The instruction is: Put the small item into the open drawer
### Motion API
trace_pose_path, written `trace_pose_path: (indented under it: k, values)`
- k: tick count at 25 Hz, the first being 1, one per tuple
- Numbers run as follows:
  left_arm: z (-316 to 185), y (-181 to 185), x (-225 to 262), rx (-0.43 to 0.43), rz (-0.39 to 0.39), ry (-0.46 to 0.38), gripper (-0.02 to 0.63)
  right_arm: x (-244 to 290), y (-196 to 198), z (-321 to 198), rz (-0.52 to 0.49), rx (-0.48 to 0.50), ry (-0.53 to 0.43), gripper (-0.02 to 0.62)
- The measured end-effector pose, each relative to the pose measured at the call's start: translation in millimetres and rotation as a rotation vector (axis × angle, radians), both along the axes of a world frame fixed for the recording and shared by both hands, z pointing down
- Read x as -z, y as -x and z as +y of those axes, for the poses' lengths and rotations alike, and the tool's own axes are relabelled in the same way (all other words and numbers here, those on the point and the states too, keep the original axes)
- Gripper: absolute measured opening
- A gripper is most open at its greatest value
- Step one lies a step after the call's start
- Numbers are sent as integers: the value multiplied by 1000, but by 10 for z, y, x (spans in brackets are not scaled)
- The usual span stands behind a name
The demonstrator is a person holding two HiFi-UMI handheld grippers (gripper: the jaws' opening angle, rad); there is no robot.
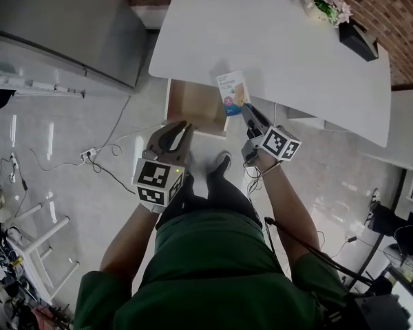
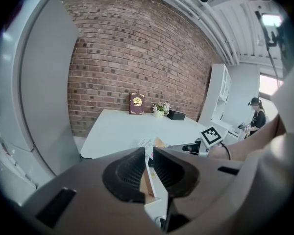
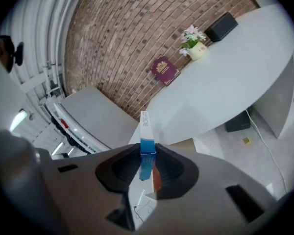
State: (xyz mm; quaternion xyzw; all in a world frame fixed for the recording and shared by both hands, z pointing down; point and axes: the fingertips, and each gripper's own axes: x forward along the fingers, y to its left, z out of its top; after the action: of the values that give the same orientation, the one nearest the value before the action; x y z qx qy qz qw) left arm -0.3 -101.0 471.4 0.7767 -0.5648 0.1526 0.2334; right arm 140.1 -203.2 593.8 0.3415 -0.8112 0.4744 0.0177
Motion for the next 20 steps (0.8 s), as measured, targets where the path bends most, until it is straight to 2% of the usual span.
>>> trace_pose_path:
  k: [6, 12, 15, 20]
  values:
    - [151, 195, -99, 94, -19, 7, 46, 96, 419, 168, 115, 279, -152, 95]
    - [447, 476, -243, 193, -21, 32, 47, -100, 983, 612, 234, 598, -261, 95]
    - [582, 642, -348, 221, -25, 44, 48, -261, 1168, 747, 301, 682, -294, 97]
    - [692, 961, -543, 231, -27, 71, 46, -657, 1316, 759, 410, 730, -297, 97]
